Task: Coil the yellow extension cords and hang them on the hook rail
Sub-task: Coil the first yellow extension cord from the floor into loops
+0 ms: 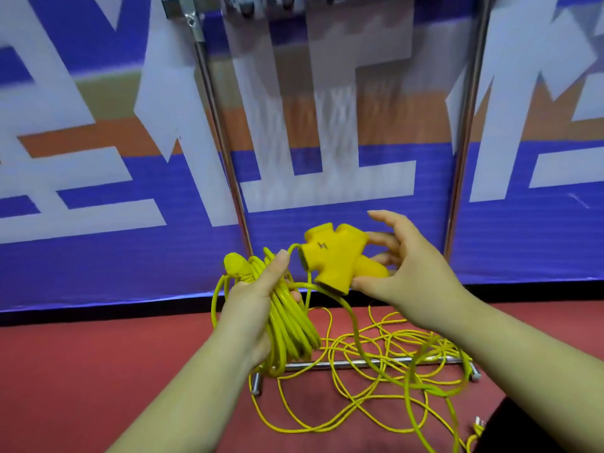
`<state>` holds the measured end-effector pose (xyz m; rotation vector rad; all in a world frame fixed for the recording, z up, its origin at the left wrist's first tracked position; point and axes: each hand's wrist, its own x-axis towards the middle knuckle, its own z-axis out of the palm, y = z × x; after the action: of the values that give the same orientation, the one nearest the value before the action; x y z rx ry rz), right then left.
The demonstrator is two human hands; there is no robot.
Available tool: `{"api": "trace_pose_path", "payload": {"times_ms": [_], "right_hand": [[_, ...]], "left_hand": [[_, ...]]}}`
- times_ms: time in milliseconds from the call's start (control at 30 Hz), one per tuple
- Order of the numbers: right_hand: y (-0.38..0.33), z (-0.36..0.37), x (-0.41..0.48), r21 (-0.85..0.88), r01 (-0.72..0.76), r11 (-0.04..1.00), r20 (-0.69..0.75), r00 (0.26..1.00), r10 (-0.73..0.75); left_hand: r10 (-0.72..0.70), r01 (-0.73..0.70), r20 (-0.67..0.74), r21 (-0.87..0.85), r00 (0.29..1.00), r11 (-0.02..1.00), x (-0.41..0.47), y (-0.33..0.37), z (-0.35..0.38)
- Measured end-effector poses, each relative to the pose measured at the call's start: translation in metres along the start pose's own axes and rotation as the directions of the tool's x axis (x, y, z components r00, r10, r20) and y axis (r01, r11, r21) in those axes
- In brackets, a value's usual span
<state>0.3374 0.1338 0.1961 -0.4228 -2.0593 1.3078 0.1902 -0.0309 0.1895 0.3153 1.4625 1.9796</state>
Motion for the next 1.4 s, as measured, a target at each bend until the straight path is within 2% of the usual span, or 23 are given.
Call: {"api": "trace_pose_path", "payload": {"times_ms": [100, 233, 500, 700, 833, 933, 1033, 1100, 1167, 1267, 1333, 1400], "right_hand": [[-0.001, 0.006, 0.004, -0.009, 0.028, 1.0, 0.04, 0.999, -0.028], [-0.002, 0.014, 0.009, -0.014, 0.052, 0.999, 0.076, 0.996, -0.051], [0.001, 0.03, 0.021, -0.118, 0.135, 0.984, 0.148, 0.982, -0.117], [0.007, 0.041, 0.03, 0.027, 0.12, 0.992, 0.168, 0.978, -0.123], [0.014, 0.042, 0.035, 0.094, 0.057, 0.994, 0.243, 0.967, -0.079], [0.023, 0.033, 0.037, 0.025, -0.042, 0.999, 0.352, 0.936, 0.03], [0.027, 0.02, 0.042, -0.097, -0.063, 0.993, 0.452, 0.886, 0.101], [0.027, 0.013, 0.046, -0.007, -0.146, 0.989, 0.426, 0.895, 0.135], [0.029, 0.011, 0.048, 0.135, -0.243, 0.961, 0.339, 0.922, 0.186], [0.03, 0.011, 0.05, 0.309, -0.313, 0.898, 0.167, 0.947, 0.273], [0.035, 0.006, 0.052, 0.301, -0.323, 0.897, 0.126, 0.946, 0.299], [0.039, 0.0, 0.052, 0.179, -0.314, 0.932, 0.193, 0.941, 0.28]], "left_hand": [[0.064, -0.064, 0.014, -0.006, 0.998, 0.998, 0.004, 0.002, -0.003], [0.166, -0.169, 0.04, 0.095, 0.985, 0.981, 0.01, 0.005, -0.011], [0.266, -0.281, 0.099, 0.205, 0.959, 0.937, 0.02, 0.011, -0.022], [0.266, -0.27, 0.051, 0.115, 0.963, 0.956, 0.031, 0.011, -0.028], [0.254, -0.253, -0.006, 0.036, 0.967, 0.967, 0.038, 0.014, -0.03], [0.223, -0.226, -0.061, -0.051, 0.973, 0.973, 0.044, 0.019, -0.032], [0.202, -0.212, -0.096, -0.105, 0.975, 0.972, 0.051, 0.023, -0.04], [0.209, -0.221, -0.106, -0.118, 0.972, 0.968, 0.055, 0.025, -0.046], [0.21, -0.225, -0.125, -0.119, 0.97, 0.967, 0.059, 0.023, -0.05], [0.164, -0.195, -0.25, -0.106, 0.954, 0.975, 0.062, 0.02, -0.053], [0.133, -0.166, -0.345, -0.069, 0.929, 0.984, 0.062, 0.019, -0.056], [0.127, -0.153, -0.376, -0.04, 0.918, 0.987, 0.062, 0.018, -0.06]]}}
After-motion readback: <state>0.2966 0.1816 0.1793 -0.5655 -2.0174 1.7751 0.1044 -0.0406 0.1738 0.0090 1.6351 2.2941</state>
